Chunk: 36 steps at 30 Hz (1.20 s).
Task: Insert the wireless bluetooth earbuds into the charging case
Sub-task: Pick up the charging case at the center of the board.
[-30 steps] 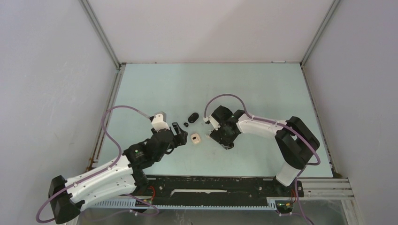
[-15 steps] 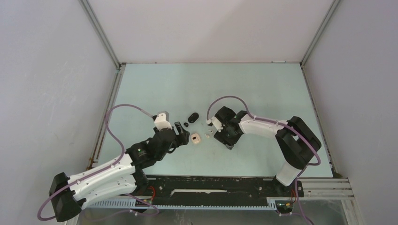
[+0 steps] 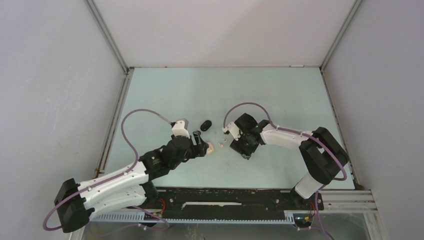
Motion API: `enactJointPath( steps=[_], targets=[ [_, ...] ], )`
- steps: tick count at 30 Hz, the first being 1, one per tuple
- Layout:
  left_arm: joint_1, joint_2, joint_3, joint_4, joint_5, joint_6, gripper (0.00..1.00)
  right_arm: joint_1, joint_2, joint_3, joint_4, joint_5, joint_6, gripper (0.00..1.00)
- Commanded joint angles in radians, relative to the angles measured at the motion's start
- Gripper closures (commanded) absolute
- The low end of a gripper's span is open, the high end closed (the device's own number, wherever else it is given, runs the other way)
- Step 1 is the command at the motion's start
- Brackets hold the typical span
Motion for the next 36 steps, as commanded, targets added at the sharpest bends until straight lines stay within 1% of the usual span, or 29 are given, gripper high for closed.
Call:
enactJointPath(
  steps=[1, 4, 9, 12, 14, 18, 20, 22, 27, 33, 36],
  targets=[
    [-0.006, 0.042, 0.016, 0.071, 0.052, 0.028, 0.23, -0.009, -0.039, -0.009, 0.065, 0.0, -0.018, 0.32],
    [-0.012, 0.065, 0.03, 0.075, 0.059, 0.028, 0.23, -0.008, -0.023, -0.007, 0.078, -0.007, -0.013, 0.35],
    [-0.016, 0.085, 0.023, 0.094, 0.079, 0.019, 0.23, -0.015, -0.006, -0.004, 0.072, -0.036, -0.006, 0.52],
    [-0.016, 0.099, 0.018, 0.114, 0.102, 0.02, 0.23, -0.013, -0.06, -0.005, 0.04, -0.06, -0.029, 0.62],
    [-0.016, 0.111, 0.014, 0.156, 0.159, 0.032, 0.23, -0.008, -0.127, -0.017, 0.018, -0.116, -0.068, 0.64],
    [-0.016, 0.138, -0.015, 0.336, 0.346, 0.066, 0.24, 0.029, -0.325, -0.096, -0.012, -0.266, -0.228, 0.65],
    [-0.016, 0.165, -0.009, 0.384, 0.439, 0.088, 0.25, 0.068, -0.438, -0.14, -0.009, -0.284, -0.3, 0.65],
    [-0.016, 0.191, -0.004, 0.417, 0.517, 0.101, 0.26, 0.108, -0.496, -0.161, -0.009, -0.262, -0.318, 0.65],
    [-0.022, 0.271, 0.019, 0.497, 0.707, 0.098, 0.31, 0.164, -0.533, -0.161, -0.013, -0.195, -0.32, 0.66],
    [-0.041, 0.364, 0.049, 0.563, 0.782, 0.059, 0.38, 0.186, -0.534, -0.161, -0.006, -0.179, -0.326, 0.67],
    [-0.042, 0.394, 0.054, 0.593, 0.796, 0.028, 0.39, 0.194, -0.541, -0.161, -0.005, -0.177, -0.324, 0.67]
  ],
)
